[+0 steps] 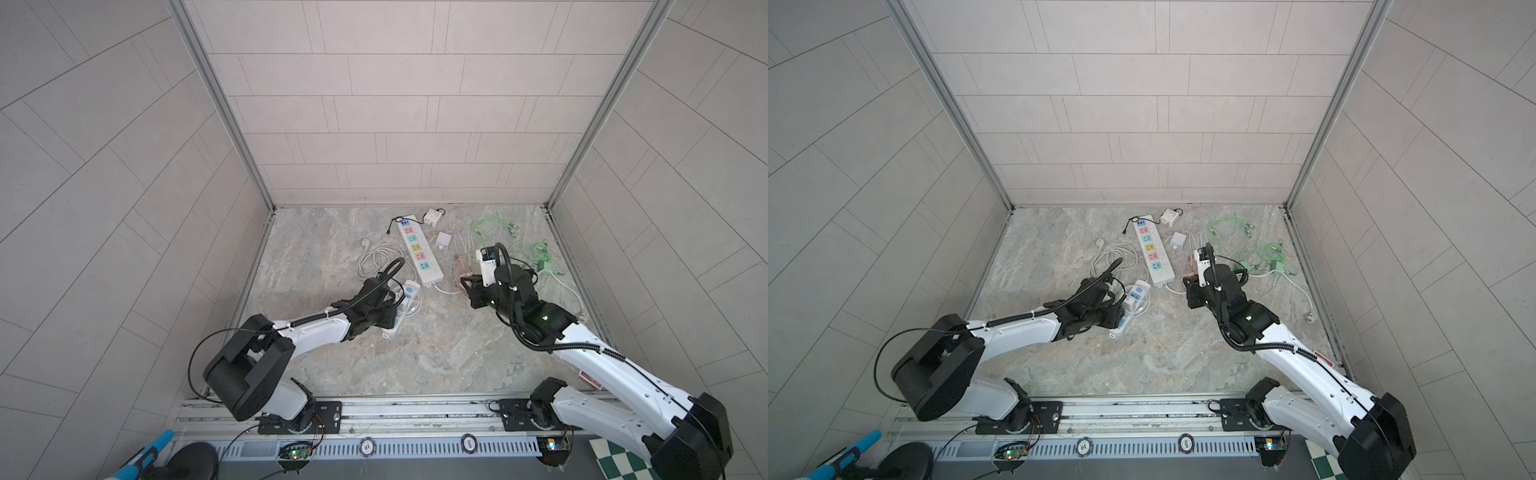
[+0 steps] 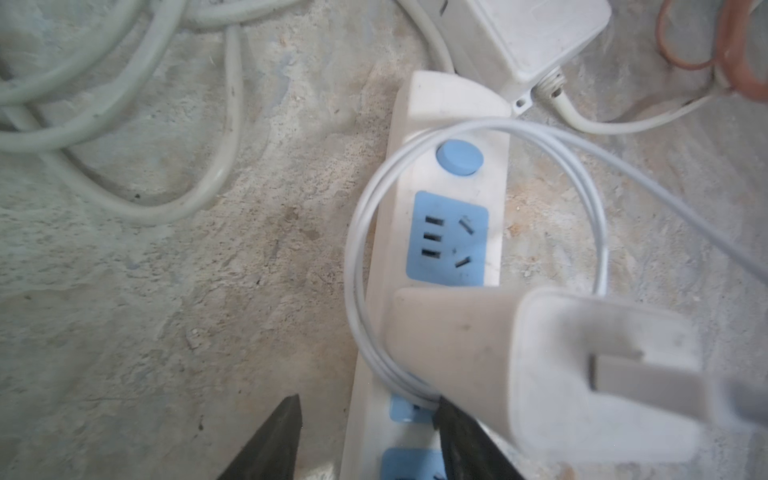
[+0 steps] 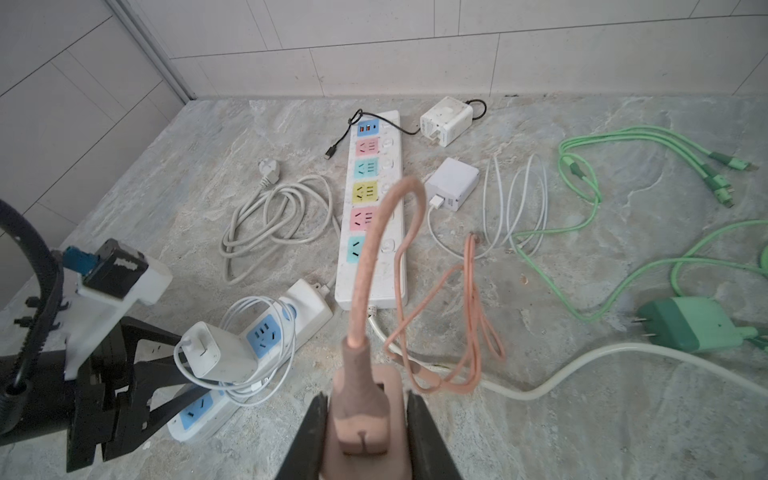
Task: Insert the plug
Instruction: 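Carry pink charger back with right gripper while left gripper reaches small strip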
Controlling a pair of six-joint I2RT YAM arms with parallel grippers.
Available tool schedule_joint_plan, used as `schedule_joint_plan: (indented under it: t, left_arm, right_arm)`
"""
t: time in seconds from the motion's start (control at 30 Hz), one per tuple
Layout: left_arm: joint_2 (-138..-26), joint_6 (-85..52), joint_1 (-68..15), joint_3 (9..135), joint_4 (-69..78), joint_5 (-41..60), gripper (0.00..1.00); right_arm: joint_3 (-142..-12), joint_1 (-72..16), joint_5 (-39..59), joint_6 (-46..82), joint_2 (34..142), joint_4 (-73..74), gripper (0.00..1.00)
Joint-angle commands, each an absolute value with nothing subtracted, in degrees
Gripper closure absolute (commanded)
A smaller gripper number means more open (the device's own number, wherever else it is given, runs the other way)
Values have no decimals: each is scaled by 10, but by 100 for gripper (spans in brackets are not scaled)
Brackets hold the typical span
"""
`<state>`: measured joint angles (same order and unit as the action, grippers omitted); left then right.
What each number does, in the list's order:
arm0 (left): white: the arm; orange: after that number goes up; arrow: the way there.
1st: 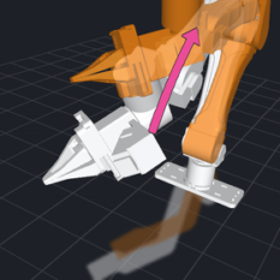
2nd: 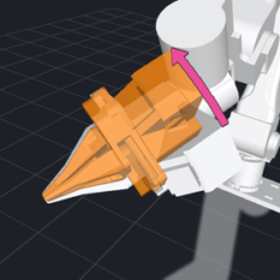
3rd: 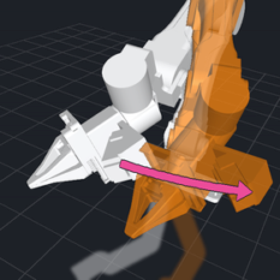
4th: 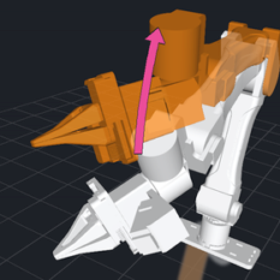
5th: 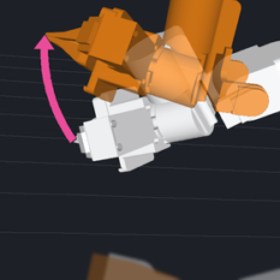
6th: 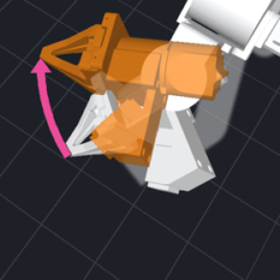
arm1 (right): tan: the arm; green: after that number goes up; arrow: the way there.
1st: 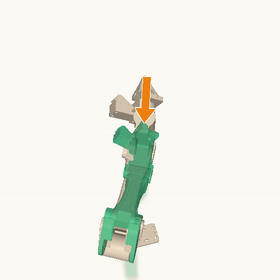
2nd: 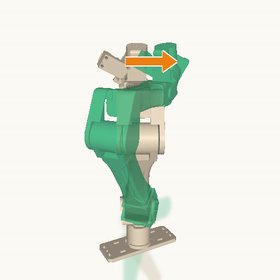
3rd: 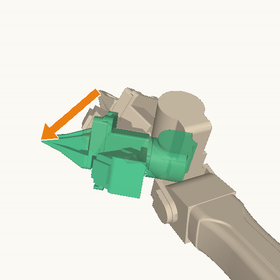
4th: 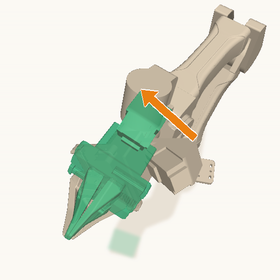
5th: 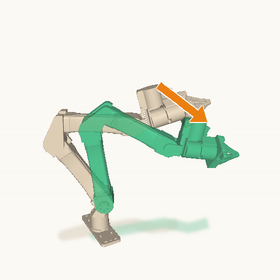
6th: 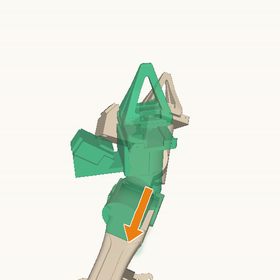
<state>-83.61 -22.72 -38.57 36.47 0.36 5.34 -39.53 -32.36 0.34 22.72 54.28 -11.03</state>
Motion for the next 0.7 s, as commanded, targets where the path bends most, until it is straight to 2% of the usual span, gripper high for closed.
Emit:
schedule_joint_plan:
  t: [0.0,0.13,0.27,0.5,0.67]
  left_arm:
    - [-837,-234,-392,380,15,70,42]
    - [-854,-245,-397,399,7,99,42]
    - [-883,-288,-407,405,25,133,44]
    - [-903,-313,-439,426,-38,77,44]
    - [-943,-305,-440,460,-69,88,42]
  right_arm:
    - [-371,-346,16,235,509,-104,100]
    - [-335,-374,38,242,477,-107,100]
    - [-310,-406,18,259,445,-110,99]
    - [-268,-416,-28,301,387,-139,99]
    - [-252,-416,-40,321,397,-126,99]
